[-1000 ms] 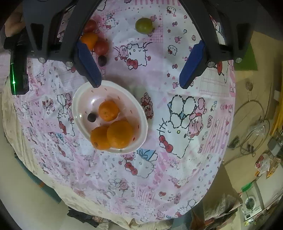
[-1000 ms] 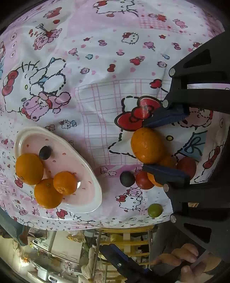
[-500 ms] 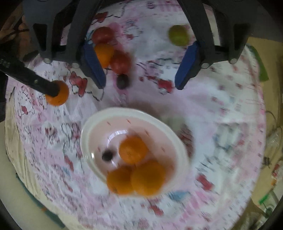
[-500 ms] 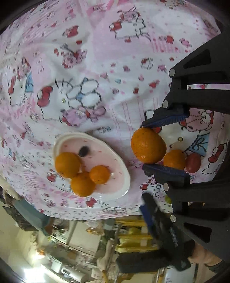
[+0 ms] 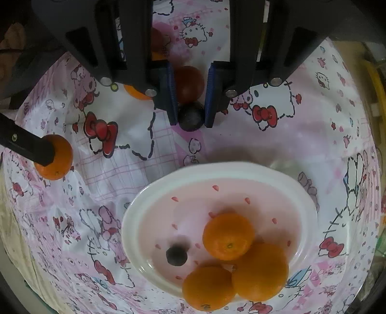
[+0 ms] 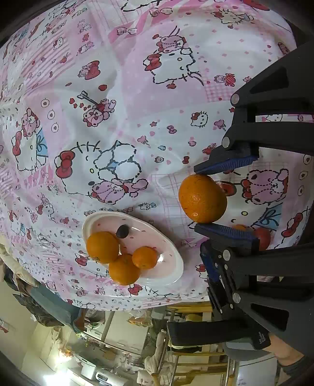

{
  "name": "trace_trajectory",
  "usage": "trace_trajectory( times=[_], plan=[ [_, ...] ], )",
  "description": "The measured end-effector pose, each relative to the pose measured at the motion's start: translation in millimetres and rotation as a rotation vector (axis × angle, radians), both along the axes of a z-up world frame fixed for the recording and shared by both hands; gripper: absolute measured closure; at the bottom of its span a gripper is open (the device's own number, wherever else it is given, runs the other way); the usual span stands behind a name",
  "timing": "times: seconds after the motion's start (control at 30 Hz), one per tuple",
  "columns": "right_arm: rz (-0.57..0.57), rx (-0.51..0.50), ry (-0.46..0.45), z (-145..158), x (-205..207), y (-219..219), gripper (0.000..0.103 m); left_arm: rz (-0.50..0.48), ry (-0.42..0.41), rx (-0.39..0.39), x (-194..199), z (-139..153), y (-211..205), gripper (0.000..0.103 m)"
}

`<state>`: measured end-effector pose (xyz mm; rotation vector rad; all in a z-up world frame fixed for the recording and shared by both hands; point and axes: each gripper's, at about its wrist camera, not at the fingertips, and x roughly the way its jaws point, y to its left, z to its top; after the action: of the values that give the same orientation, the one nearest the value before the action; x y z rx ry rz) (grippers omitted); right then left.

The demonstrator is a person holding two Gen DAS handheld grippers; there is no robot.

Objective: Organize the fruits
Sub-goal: 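Carry the tangerine and the dark berry over the plate with both tools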

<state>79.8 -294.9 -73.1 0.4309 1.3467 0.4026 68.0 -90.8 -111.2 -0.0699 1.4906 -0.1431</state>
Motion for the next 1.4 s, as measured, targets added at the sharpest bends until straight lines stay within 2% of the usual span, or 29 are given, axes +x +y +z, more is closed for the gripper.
trace_trajectory(
  times=[0.3, 0.53, 0.8, 0.9, 1.13, 1.4],
  plan=[
    [0.016, -0.016, -0.012, 1, 0, 8, 0.060, 0.015, -0.049, -0.018, -4, 18, 14, 0.086],
    [0.016, -0.021, -0.023, 3, -1, 9, 0.060, 0.057, -0.084, -0.013, -12, 29, 28, 0.086],
    [0.016, -0.013, -0.061, 14, 0, 13, 0.060, 0.132, -0.155, -0.007, -10, 44, 62, 0.086],
    [0.010, -0.003, -0.098, 23, 0, 13, 0.060, 0.189, -0.179, -0.036, -12, 55, 81, 0.086],
    [0.026, 0.011, -0.201, 56, 2, 19, 0.060, 0.248, -0.287, -0.038, -10, 93, 106, 0.086],
    [0.056, 0.010, -0.290, 83, 9, 29, 0.060, 0.284, -0.331, -0.049, 10, 120, 125, 0.086]
  ],
)
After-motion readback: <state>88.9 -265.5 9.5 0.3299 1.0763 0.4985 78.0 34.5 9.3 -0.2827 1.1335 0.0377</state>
